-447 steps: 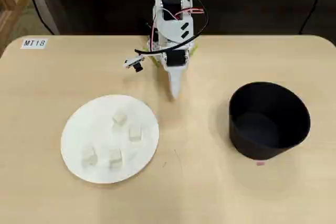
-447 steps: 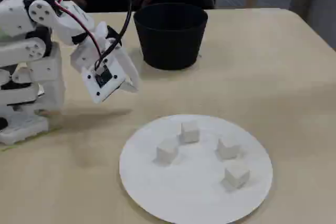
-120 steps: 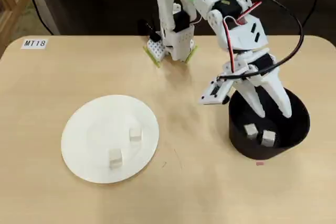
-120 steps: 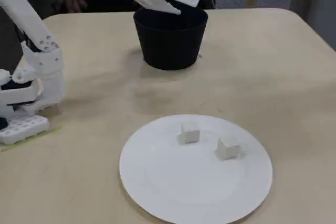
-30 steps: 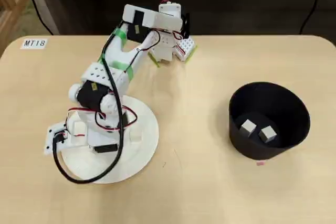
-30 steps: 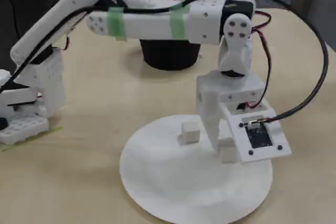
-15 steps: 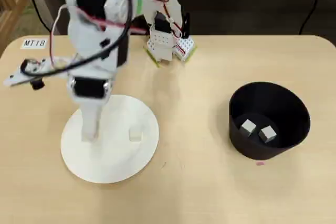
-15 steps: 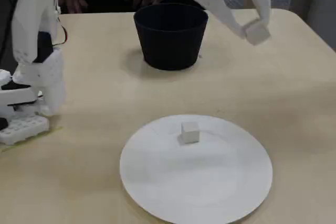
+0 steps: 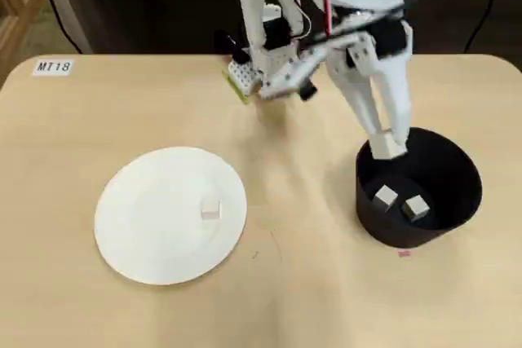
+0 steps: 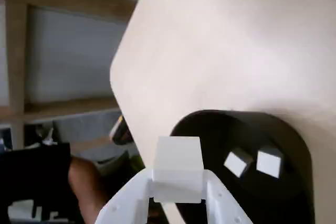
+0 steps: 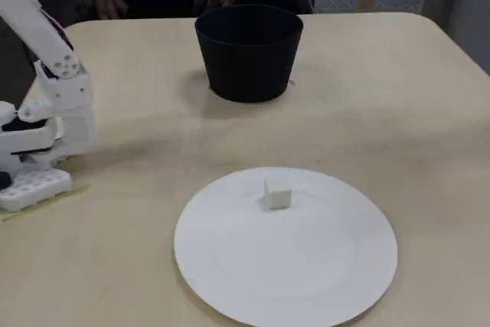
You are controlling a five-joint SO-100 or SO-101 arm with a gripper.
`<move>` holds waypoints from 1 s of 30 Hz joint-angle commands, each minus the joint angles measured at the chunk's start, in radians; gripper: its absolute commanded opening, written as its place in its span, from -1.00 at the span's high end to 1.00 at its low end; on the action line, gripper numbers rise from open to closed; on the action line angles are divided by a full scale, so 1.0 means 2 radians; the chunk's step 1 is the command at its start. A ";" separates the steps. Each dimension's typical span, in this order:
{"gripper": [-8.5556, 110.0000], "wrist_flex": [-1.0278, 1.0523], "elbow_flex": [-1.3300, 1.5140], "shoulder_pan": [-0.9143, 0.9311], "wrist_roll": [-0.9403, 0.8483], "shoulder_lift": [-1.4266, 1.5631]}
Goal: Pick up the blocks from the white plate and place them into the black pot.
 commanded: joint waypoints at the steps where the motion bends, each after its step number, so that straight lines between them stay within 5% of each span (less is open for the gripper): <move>1: 0.90 -0.048 0.013 -0.036 -0.028 -0.028; 13: 0.90 -0.071 0.021 -0.069 -0.048 -0.087; 17: 0.39 -0.051 0.023 -0.069 -0.057 -0.084; 21: 0.27 -0.028 0.023 -0.059 -0.059 -0.075; 24: 0.35 -0.016 0.024 -0.046 -0.057 -0.058; 28: 0.85 0.013 0.025 0.008 -0.028 -0.009; 30: 0.90 0.029 0.025 0.050 -0.008 0.021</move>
